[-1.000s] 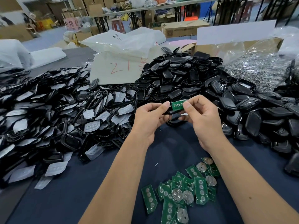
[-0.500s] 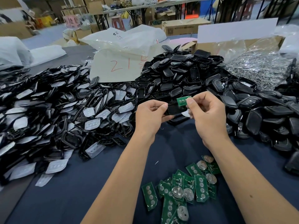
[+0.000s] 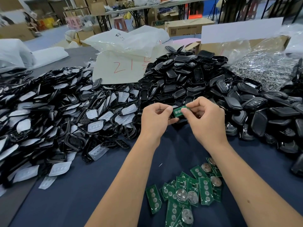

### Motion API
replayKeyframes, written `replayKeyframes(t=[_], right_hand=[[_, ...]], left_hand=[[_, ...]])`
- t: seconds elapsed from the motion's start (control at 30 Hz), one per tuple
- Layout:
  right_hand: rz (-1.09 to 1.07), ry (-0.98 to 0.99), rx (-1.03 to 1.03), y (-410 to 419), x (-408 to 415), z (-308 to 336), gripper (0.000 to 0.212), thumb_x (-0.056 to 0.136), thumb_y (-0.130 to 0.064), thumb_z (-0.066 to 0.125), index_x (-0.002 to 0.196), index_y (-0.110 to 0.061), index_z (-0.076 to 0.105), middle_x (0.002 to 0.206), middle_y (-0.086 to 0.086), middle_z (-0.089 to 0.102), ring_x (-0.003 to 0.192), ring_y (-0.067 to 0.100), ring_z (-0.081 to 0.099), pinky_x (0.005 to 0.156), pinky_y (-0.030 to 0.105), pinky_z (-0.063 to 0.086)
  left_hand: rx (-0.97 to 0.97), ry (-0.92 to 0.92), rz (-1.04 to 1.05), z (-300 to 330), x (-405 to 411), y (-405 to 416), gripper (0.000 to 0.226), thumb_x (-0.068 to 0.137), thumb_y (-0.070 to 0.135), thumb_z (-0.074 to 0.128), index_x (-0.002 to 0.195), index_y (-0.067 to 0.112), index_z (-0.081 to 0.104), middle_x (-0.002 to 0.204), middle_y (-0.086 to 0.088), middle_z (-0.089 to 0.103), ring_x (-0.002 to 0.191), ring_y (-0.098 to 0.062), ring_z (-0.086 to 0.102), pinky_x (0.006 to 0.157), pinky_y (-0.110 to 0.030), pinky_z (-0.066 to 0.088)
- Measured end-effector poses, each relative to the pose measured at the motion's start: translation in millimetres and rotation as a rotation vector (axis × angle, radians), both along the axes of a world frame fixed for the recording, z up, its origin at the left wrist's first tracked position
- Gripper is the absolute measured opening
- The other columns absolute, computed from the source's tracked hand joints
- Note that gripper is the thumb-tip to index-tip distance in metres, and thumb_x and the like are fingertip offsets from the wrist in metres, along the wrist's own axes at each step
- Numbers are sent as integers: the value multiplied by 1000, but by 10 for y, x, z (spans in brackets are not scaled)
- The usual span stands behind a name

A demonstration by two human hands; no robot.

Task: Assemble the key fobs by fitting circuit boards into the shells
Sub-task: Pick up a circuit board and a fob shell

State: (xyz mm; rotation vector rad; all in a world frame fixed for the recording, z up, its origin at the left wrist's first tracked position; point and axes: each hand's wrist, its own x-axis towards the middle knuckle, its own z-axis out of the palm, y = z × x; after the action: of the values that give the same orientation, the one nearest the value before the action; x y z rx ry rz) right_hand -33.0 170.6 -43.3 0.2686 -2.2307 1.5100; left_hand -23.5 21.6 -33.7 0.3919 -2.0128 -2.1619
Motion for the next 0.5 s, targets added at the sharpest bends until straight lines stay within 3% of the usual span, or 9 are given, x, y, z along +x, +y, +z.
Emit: replayKeyframes(t=[0.27, 0.37, 0.5], right_hand=[[10, -18, 52, 19, -7, -10, 18, 86, -20, 84, 81, -22, 66, 69, -8, 67, 67, 8, 64, 60, 15, 49], [-32, -38, 92, 25, -18, -14, 24, 84, -24, 86, 81, -23, 62, 64, -4, 64, 62, 7, 59, 58, 10, 41], [-40, -106, 122, 55, -4, 26, 27, 79, -33, 89, 87, -24, 64, 60, -4, 62, 57, 5, 55, 56, 13, 36]], left_hand=[[-43, 30, -28, 31, 54, 11, 9, 86, -4, 78, 87, 3, 74, 71, -1, 74, 67, -13, 74, 74, -33, 64], [-81, 30, -38, 50, 63, 2, 14, 83, -5, 79, 90, 5, 72, 78, -11, 75, 67, -19, 75, 78, -37, 65], [-200, 33, -112, 93, 67, -79, 20, 83, -3, 80, 82, 14, 70, 70, -5, 73, 61, -16, 73, 63, -24, 58]])
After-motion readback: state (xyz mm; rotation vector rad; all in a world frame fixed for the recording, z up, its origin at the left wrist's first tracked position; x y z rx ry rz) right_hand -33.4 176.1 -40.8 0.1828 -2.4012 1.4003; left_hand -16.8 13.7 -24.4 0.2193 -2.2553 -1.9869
